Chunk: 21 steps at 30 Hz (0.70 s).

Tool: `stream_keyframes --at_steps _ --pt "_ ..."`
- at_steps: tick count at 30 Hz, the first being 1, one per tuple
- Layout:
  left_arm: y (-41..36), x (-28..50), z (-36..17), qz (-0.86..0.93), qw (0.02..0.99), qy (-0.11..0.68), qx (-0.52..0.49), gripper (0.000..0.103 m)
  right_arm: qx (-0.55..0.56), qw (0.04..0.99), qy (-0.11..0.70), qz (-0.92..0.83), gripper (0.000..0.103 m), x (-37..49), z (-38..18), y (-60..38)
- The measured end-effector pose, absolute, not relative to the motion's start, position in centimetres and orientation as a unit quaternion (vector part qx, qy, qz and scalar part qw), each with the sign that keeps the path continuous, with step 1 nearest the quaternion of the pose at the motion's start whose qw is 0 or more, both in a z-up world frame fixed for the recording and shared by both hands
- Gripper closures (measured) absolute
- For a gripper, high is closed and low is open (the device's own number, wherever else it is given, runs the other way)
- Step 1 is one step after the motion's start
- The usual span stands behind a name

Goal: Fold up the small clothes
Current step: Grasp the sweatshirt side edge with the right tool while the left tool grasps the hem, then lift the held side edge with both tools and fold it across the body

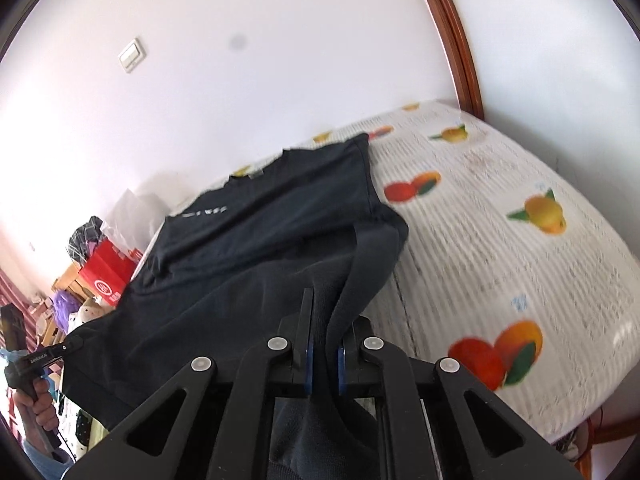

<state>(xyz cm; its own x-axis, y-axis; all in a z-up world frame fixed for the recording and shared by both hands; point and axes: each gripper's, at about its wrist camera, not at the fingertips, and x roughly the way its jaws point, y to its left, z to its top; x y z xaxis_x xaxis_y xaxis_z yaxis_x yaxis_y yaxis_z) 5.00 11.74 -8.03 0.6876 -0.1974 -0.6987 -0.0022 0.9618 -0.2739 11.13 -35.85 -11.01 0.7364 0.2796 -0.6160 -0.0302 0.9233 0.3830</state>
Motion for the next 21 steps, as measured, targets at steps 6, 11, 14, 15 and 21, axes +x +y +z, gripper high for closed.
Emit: stream_keyframes --at_steps 6,11,14,15,21 --pt "12.9 8.1 -6.4 -0.040 0.920 0.367 -0.134 0.095 0.175 0.922 0.333 0.096 0.095 14.1 -8.6 -35.8" --pt "14.1 11.3 -6.4 -0.022 0.923 0.355 -0.150 0.095 0.174 0.925 0.324 0.096 0.095 17.9 -7.7 -35.4" --pt "14.4 13.4 -6.9 -0.009 0.920 0.360 -0.154 0.095 0.178 0.923 0.327 0.092 0.095 20.4 -8.0 -35.2" --pt "14.4 14.2 -7.1 -0.008 0.919 0.363 -0.155 0.095 0.180 0.923 0.328 0.091 0.095 21.3 -8.2 -35.1" --pt "13.9 18.1 -8.0 0.011 0.916 0.379 -0.128 0.095 0.175 0.919 0.343 0.087 0.095 25.5 -9.2 -34.1"
